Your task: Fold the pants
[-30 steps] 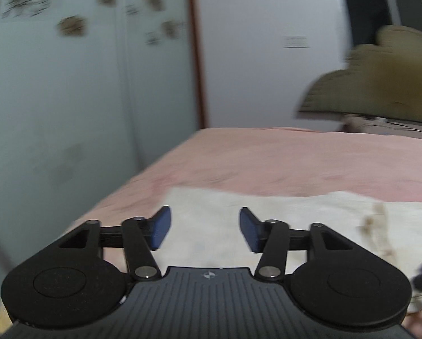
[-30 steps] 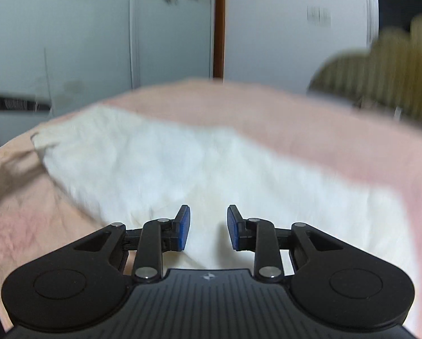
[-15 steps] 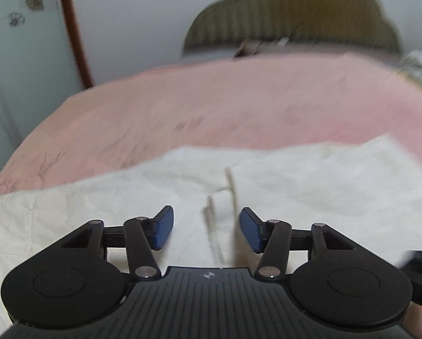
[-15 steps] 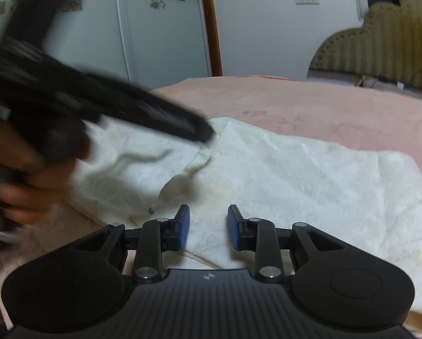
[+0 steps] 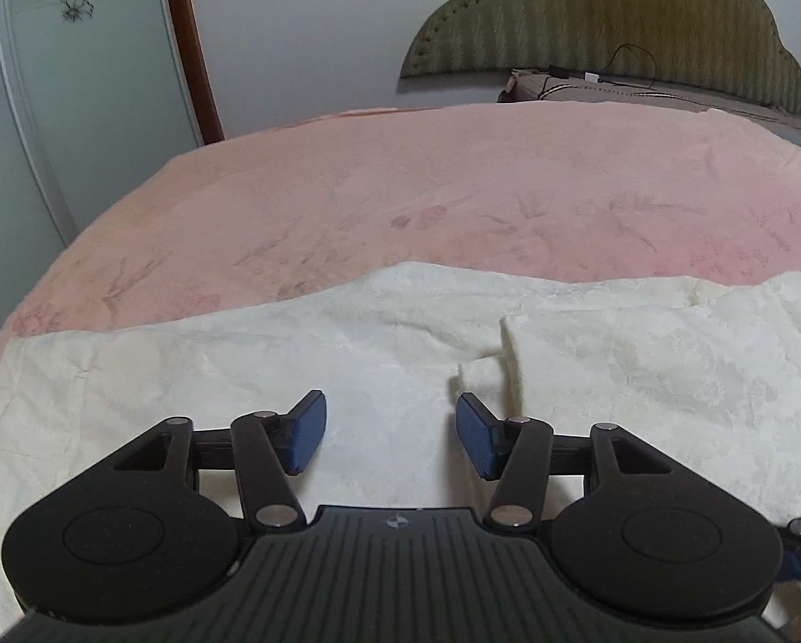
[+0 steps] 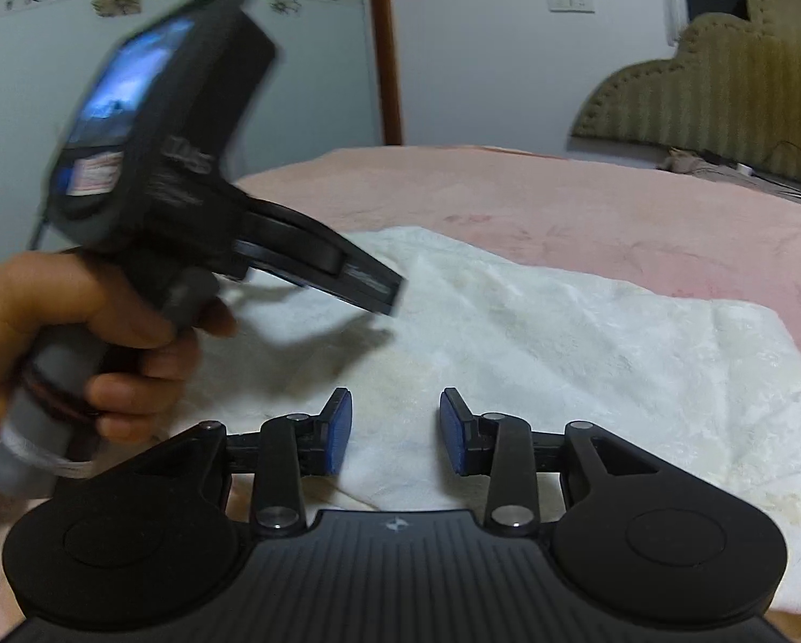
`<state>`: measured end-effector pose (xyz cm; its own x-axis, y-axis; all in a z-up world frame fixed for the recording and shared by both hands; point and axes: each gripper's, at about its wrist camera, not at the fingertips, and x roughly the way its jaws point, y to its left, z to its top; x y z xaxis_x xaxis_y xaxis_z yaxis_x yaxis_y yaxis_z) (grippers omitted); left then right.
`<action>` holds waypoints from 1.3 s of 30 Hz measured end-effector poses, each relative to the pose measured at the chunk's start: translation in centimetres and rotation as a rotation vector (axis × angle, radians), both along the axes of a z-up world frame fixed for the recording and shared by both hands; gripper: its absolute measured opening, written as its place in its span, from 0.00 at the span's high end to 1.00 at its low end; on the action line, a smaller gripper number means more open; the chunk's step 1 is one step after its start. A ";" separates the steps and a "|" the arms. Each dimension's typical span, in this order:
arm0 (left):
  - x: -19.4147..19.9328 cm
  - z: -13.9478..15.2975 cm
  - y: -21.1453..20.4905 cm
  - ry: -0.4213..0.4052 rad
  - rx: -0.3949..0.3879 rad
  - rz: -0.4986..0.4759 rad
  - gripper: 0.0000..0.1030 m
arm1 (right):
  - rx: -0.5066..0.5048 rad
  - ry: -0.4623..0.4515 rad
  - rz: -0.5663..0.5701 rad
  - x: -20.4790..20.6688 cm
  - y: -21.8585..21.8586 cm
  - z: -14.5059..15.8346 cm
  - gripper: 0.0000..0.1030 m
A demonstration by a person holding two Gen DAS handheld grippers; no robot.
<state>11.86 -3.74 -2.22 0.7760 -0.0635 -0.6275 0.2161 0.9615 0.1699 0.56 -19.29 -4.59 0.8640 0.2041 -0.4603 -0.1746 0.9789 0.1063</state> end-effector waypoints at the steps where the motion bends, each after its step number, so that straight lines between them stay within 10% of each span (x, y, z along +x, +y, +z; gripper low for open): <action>1: -0.3 0.0 0.1 -0.004 0.010 0.010 0.40 | -0.002 -0.002 -0.001 0.0 0.0 0.0 0.65; 8: -1.8 0.0 2.2 -0.006 -0.015 0.054 0.26 | -0.064 -0.007 -0.015 0.2 0.8 -0.2 0.62; 22: -5.5 -1.2 6.9 -0.088 -0.003 0.148 0.09 | 0.019 0.047 -0.098 1.3 -1.0 -0.4 0.20; 26: -6.5 -1.6 10.7 -0.096 -0.100 0.158 0.03 | 0.053 0.056 -0.097 1.6 -1.8 -0.4 0.19; 34: -9.5 -1.0 16.2 -0.197 -0.056 0.343 0.04 | 0.083 0.055 -0.092 1.4 -1.9 -0.7 0.16; 39: -9.1 -1.5 22.2 -0.116 -0.381 0.449 0.01 | 0.210 0.052 -0.031 1.4 -3.5 -0.9 0.01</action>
<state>2.78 18.47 -3.71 0.8410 0.0822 -0.5348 -0.2247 0.9522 -0.2070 1.97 -22.77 -5.48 0.8478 0.2736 -0.4542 -0.1334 0.9391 0.3166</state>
